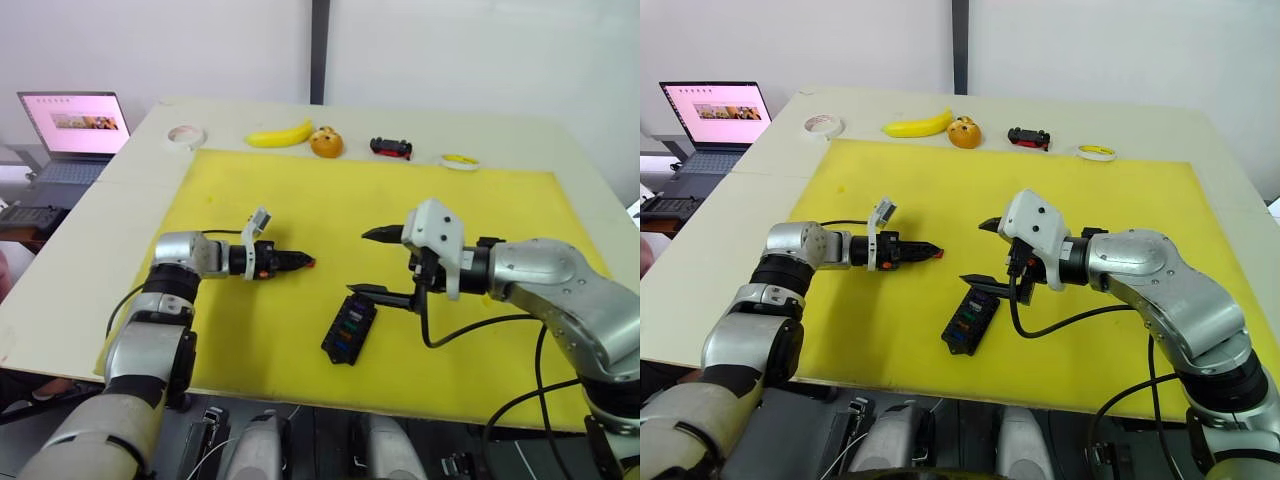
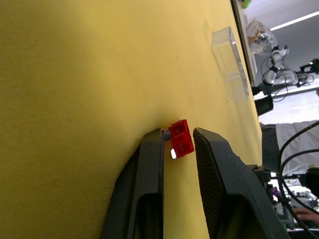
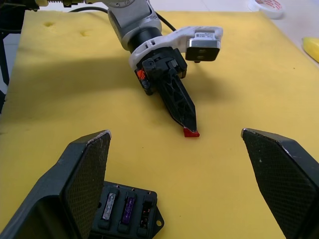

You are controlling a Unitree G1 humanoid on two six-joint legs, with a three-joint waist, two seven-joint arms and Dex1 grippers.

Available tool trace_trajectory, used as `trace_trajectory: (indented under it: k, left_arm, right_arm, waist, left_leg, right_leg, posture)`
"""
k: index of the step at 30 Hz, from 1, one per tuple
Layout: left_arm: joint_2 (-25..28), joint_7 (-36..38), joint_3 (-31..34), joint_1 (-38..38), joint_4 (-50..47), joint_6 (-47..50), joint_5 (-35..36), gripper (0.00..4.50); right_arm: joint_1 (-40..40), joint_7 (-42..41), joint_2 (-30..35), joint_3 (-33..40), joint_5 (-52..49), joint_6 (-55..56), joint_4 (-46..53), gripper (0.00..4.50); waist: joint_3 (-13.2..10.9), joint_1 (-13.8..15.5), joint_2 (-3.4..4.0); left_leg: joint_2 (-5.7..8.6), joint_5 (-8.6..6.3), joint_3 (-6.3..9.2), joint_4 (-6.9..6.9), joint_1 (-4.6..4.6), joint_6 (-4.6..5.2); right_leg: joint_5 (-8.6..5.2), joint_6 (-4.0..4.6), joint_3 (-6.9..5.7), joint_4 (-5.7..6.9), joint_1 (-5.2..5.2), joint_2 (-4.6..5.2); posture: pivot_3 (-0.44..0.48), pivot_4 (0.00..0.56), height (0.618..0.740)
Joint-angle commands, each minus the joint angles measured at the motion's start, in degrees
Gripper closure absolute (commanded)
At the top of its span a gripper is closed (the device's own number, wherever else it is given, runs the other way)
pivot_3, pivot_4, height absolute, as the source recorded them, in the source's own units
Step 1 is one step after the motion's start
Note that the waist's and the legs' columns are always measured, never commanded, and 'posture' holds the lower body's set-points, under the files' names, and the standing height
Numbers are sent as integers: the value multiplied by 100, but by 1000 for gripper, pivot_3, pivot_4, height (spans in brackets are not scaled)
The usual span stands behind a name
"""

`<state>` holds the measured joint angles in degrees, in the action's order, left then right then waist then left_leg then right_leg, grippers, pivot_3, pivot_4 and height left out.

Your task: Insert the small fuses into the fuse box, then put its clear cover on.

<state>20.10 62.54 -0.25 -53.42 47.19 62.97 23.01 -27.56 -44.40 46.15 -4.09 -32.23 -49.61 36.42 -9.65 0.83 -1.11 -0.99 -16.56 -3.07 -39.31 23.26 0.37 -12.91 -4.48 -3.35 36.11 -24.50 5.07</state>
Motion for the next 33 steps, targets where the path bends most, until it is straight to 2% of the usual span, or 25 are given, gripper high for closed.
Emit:
trace_trajectory:
  k: [1, 15, 18, 26, 33]
  left_arm:
    - [-71, -77, -256, 206, 234, 31, -219, 4286]
    - [-58, -1, -300, 230, 161, 19, -184, 4286]
    - [-43, -28, -244, 196, 158, 35, -162, 4408]
    - [-27, 46, 493, 328, -387, -83, 404, 4408]
    - [199, 38, 1415, 642, -1808, 538, 1428, 4408]
  right_arm:
    - [-99, -21, 41, 29, 8, 94, 182, 0]
    - [-79, 13, 35, 45, -2, 65, 222, 0]
    - [-77, 16, 40, 46, -4, 59, 226, 0]
    - [-6, -5, 76, 50, 22, 91, 241, 0]
    - [72, 71, -36, 233, -172, -6, 242, 0]
  waist:
    - [2, 1, 2]
    - [4, -2, 5]
    - [4, -2, 5]
    - [3, -11, 4]
    - [-3, -18, -3]
  left_leg:
    - [0, 0, 0, 0, 0, 0]
    - [0, 0, 1, 0, -4, 0]
    - [0, 0, 1, 0, -4, 0]
    - [-2, 0, 2, 0, -3, 0]
    - [-7, 0, 5, 0, 8, 0]
  right_leg:
    - [0, 0, 0, 0, 0, 0]
    - [0, 0, 0, 0, 3, 0]
    - [0, 0, 0, 0, 3, 0]
    - [0, 0, 0, 0, 2, 0]
    - [0, 0, 0, -1, -9, -1]
  posture:
    - [0, 150, 737]
    - [0, 150, 737]
    - [0, 150, 737]
    - [0, 150, 737]
    - [0, 150, 737]
